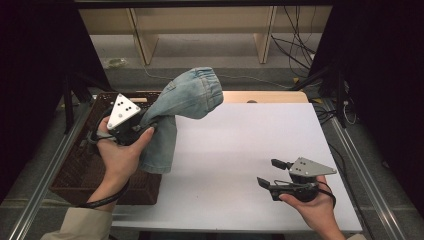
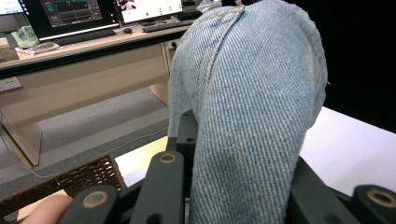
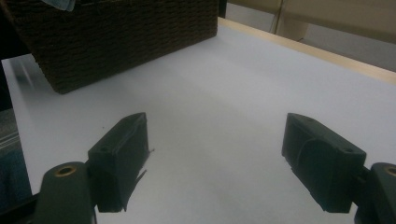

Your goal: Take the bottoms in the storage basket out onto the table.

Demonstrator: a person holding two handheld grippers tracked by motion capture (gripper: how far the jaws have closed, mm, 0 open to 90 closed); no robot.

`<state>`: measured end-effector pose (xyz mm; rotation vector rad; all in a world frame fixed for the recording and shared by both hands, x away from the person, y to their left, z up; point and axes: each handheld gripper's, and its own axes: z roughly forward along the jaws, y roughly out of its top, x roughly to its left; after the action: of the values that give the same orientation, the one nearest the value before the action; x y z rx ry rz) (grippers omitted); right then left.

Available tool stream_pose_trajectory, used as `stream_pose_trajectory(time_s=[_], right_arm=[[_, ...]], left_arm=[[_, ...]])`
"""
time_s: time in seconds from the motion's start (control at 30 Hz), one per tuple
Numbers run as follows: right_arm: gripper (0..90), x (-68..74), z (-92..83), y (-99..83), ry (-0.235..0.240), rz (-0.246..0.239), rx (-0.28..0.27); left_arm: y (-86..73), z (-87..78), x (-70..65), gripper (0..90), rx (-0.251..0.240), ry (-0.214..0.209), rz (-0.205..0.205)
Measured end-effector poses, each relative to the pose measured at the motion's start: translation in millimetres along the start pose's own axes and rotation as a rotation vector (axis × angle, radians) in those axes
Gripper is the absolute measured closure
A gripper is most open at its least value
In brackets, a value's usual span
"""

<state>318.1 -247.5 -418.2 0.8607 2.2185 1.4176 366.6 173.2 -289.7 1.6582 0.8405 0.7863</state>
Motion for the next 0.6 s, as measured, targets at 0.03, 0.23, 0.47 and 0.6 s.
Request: stream_pose_trajectory(time_s=[0.03, 0.23, 0.47, 0.6], right_arm=[[23.9, 0.0, 0.0, 0.1, -0.001, 0.000, -0.001], [23.9, 0.1, 0.0, 0.1, -0.001, -0.001, 0.000], [23.9, 0.2, 0.0, 0.1, -0.001, -0.002, 0.000], [24.0, 0.1, 0.1, 0.0, -0.001, -0.001, 0.001]], left_arm=[[0.0, 0.3, -0.5, 74.1, 0.001, -0.002, 0.000], [0.3, 1.5, -3.1, 74.1, 0.002, -0.008, 0.005], [0.4, 3.9, -6.2, 74.1, 0.005, -0.016, 0.008], [0.6, 5.1, -8.1, 74.1, 0.006, -0.020, 0.010]])
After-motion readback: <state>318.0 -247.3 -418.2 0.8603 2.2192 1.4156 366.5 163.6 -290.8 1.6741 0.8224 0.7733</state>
